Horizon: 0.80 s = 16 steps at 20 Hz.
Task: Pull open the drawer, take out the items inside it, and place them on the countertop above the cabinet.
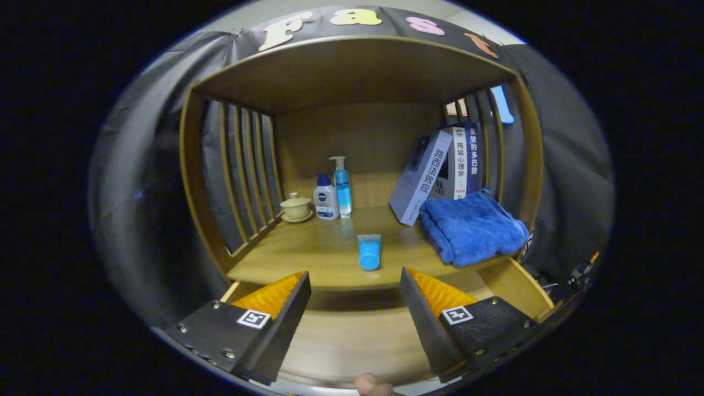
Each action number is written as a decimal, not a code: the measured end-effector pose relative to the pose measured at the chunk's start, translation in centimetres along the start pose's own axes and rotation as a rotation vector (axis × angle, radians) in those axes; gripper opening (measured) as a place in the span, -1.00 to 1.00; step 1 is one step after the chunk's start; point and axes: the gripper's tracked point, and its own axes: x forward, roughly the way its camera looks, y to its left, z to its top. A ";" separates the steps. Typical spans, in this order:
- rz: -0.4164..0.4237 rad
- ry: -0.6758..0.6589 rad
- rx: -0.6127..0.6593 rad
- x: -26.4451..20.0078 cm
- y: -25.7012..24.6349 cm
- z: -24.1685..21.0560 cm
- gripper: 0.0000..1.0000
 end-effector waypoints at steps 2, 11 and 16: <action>0.007 -0.019 0.001 -2.6 -0.1 -0.7 0.95; 0.007 -0.054 -0.010 -8.8 -2.1 -6.8 0.95; 0.001 -0.052 0.013 -8.4 -3.0 -11.3 0.95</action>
